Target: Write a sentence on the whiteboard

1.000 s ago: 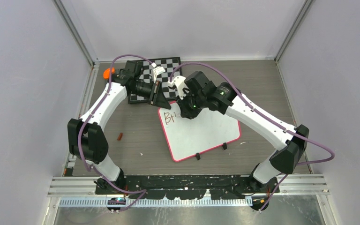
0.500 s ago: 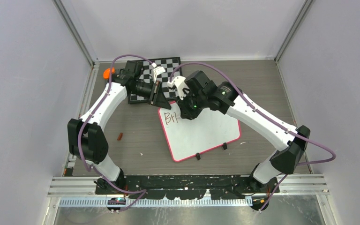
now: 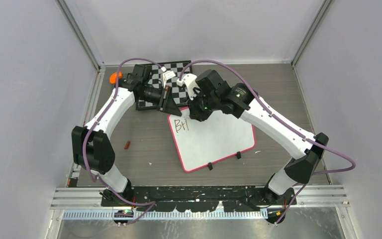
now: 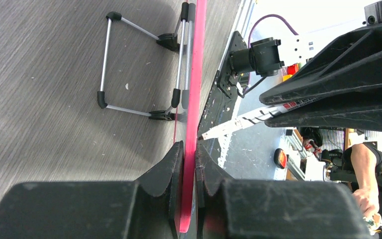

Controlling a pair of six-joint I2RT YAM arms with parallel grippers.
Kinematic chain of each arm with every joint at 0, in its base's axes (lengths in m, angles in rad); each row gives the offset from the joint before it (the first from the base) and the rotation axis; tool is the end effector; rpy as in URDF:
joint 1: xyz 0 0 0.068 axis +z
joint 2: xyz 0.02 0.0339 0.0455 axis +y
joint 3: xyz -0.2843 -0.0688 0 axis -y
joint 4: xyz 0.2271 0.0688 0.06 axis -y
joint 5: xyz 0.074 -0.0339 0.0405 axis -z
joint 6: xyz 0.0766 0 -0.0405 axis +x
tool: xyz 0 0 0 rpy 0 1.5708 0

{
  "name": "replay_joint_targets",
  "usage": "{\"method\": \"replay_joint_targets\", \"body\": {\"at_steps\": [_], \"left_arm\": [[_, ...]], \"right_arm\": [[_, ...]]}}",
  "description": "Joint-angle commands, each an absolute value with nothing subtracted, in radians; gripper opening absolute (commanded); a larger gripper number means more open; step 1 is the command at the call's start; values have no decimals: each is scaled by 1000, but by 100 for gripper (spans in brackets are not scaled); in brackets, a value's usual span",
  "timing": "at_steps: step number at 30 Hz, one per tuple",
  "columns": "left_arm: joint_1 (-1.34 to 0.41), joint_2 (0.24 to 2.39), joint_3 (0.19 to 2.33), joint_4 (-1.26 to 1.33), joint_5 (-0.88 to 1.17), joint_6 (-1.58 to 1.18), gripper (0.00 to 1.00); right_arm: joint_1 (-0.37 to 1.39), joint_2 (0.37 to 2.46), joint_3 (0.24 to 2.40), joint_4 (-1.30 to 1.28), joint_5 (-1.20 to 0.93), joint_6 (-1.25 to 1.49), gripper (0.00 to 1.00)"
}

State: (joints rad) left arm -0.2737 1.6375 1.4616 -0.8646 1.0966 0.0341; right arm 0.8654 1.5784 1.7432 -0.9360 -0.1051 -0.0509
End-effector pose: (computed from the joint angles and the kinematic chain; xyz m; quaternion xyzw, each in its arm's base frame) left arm 0.2975 -0.1543 0.3225 0.2612 0.7929 -0.5261 0.1619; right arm 0.2169 0.2671 0.3896 -0.4252 0.8160 0.1984 0.3377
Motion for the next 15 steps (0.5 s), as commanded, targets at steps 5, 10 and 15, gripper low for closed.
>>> {"method": "replay_joint_targets", "body": {"at_steps": [5, 10, 15], "left_arm": [[-273, 1604, 1468, -861, 1085, 18, 0], [-273, 1607, 1468, -864, 1085, 22, 0], [-273, 1611, 1472, -864, 1085, 22, 0]], "right_arm": [[862, 1605, 1758, -906, -33, -41, 0], [862, 1608, 1740, -915, -38, -48, 0], [862, 1583, 1754, -932, -73, -56, 0]]}}
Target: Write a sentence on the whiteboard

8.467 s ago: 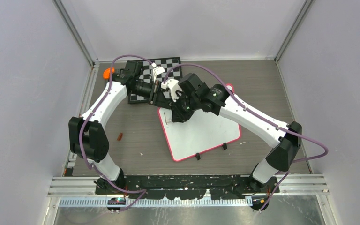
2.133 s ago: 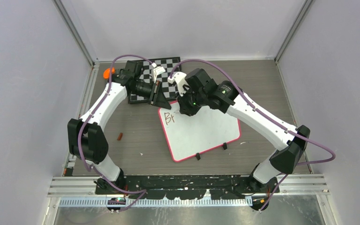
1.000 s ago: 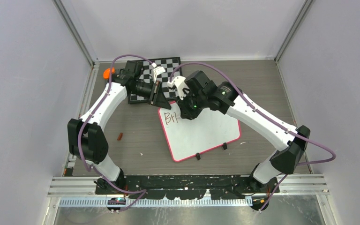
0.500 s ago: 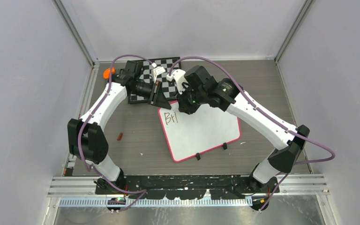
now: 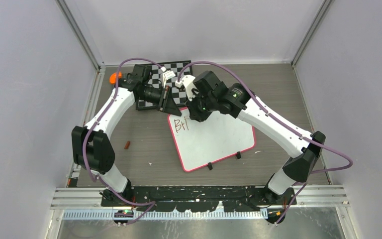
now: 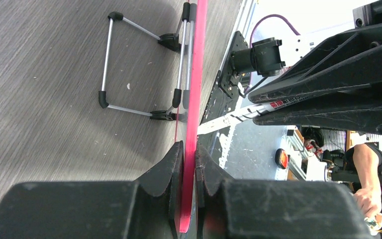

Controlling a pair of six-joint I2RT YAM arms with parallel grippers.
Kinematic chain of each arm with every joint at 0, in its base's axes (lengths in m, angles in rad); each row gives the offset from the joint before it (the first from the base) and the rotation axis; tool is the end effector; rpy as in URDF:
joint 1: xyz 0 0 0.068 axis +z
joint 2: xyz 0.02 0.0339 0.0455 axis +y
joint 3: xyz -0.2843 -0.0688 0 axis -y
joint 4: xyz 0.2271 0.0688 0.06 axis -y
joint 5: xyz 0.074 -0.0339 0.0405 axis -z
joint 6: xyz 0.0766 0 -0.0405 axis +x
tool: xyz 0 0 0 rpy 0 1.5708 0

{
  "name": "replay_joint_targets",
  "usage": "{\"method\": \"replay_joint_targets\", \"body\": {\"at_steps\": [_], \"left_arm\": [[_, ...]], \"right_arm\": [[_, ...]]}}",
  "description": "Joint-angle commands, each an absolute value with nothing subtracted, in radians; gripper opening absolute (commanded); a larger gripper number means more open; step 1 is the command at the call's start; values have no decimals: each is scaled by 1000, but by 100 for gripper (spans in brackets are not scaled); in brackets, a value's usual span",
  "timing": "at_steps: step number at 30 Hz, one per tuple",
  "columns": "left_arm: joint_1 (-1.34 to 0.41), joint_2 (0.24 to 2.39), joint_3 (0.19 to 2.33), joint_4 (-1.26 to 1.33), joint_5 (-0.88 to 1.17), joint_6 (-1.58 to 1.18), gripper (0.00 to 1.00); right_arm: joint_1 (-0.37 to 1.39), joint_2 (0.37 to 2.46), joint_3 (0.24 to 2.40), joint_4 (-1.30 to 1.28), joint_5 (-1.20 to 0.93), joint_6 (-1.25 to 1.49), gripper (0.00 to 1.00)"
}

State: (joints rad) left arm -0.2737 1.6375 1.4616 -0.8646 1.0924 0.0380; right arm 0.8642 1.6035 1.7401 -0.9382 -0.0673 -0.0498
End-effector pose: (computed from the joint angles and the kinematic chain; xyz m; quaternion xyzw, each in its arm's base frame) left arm 0.2977 -0.1542 0.3222 0.2625 0.7935 -0.5241 0.1634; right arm 0.2238 0.2701 0.3799 -0.4201 0.8258 0.1771 0.3320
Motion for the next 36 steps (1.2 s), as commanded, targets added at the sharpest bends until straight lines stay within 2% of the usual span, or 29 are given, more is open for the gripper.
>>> {"method": "replay_joint_targets", "body": {"at_steps": [1, 28, 36], "left_arm": [[-273, 1612, 1472, -865, 1085, 22, 0], [-273, 1603, 1457, -862, 1074, 34, 0], [-273, 1598, 1448, -858, 1071, 34, 0]], "right_arm": [[862, 1573, 1756, -933, -83, -57, 0], [703, 1364, 1494, -897, -368, -52, 0], [724, 1394, 1480, -846, -326, -23, 0]]}}
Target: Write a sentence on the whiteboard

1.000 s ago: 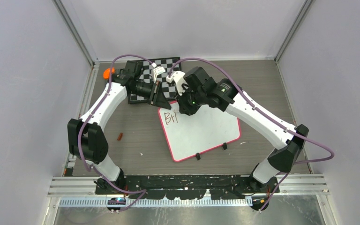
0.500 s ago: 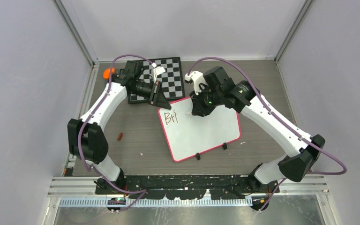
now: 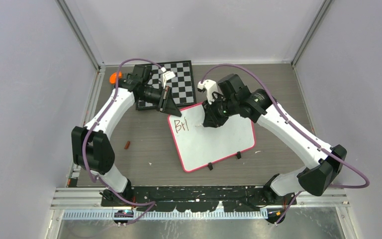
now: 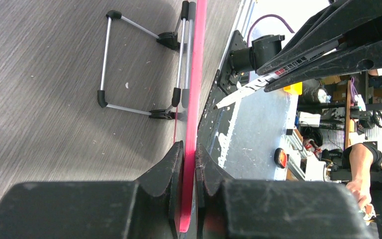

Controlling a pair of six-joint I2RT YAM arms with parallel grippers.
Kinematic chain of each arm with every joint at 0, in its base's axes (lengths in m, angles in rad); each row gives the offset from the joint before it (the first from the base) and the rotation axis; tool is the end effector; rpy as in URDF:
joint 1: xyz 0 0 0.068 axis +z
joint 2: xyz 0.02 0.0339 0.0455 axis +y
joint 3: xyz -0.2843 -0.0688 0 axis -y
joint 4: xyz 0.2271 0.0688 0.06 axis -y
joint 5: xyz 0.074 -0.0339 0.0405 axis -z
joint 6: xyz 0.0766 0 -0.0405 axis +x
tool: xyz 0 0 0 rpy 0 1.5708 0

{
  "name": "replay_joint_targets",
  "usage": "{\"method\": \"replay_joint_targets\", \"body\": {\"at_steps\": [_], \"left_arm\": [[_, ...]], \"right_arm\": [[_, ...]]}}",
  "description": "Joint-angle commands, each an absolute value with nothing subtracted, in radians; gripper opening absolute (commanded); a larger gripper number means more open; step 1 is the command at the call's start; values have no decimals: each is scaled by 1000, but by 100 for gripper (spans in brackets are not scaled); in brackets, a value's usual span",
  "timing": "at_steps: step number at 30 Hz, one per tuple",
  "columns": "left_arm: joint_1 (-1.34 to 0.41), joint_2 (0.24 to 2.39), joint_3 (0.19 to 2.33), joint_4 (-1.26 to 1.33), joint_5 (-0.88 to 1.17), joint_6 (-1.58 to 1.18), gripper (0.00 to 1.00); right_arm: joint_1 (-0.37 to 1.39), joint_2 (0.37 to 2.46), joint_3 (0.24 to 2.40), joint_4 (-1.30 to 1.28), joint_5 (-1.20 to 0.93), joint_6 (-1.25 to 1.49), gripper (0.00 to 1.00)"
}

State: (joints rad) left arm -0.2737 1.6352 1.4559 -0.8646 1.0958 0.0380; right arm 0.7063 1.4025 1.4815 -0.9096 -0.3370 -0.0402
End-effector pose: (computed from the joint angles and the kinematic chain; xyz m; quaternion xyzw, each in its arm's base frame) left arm 0.2967 -0.1540 0.3215 0.2619 0.7931 -0.5256 0.1616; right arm 0.2062 0.2092 0.3635 -0.3916 0.8337 0.2643 0.2859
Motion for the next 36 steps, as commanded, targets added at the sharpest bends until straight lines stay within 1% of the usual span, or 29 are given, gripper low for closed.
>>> {"method": "replay_joint_targets", "body": {"at_steps": [1, 17, 28, 36], "left_arm": [[-273, 1598, 1448, -856, 1071, 32, 0], [-273, 1600, 1448, -849, 1080, 23, 0], [-274, 1591, 1441, -845, 1074, 24, 0], [-273, 1585, 1439, -845, 1075, 24, 0]], "right_arm": [[733, 1399, 1484, -843, -312, -23, 0], [775, 1453, 1561, -830, -190, -20, 0], [784, 1494, 1612, -827, -212, -5, 0], [796, 1518, 1627, -830, -165, -9, 0]]}}
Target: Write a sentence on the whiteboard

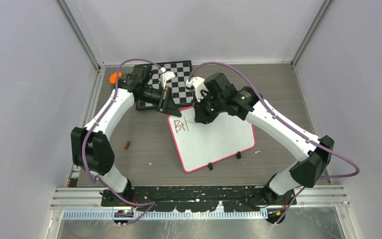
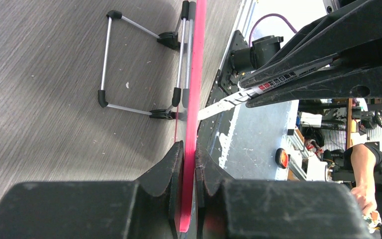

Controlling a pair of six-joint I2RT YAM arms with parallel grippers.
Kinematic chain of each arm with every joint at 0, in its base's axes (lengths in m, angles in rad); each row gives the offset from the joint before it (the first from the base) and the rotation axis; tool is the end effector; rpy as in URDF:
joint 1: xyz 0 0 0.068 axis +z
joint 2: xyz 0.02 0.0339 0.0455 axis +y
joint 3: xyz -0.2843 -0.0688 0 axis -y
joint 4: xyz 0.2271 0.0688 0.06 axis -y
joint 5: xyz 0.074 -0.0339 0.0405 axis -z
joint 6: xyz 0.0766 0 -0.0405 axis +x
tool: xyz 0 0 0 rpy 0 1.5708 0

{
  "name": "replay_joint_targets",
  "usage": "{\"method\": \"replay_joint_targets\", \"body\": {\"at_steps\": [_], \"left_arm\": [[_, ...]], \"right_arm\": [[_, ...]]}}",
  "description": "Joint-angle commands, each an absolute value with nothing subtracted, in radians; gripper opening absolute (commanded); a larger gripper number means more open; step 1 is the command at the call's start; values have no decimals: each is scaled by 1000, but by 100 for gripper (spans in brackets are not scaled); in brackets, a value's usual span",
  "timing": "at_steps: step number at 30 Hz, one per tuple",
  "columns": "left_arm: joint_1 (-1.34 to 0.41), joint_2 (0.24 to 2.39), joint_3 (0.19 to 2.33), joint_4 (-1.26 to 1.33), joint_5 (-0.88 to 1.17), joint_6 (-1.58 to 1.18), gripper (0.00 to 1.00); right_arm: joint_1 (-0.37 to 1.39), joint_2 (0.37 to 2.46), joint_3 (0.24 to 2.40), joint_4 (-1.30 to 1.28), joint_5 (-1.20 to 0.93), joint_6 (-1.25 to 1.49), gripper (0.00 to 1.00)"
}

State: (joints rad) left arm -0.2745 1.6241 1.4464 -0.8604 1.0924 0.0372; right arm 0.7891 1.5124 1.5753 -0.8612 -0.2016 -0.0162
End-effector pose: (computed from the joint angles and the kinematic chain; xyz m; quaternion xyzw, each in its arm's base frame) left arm 0.2942 -0.1535 0.3222 0.2630 0.7932 -0.5242 0.1640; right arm 0.2218 0.2452 0.3647 -0.3960 0.8331 0.2276 0.3120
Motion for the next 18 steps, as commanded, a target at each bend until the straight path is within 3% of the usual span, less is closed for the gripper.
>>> {"method": "replay_joint_targets", "body": {"at_steps": [1, 18], "left_arm": [[-273, 1585, 1438, -845, 1075, 25, 0], [-273, 1588, 1445, -856, 1072, 33, 0]], "right_arm": [[797, 1520, 1628, -828, -170, -9, 0], [818, 1501, 1553, -850, -143, -49, 0]]}}
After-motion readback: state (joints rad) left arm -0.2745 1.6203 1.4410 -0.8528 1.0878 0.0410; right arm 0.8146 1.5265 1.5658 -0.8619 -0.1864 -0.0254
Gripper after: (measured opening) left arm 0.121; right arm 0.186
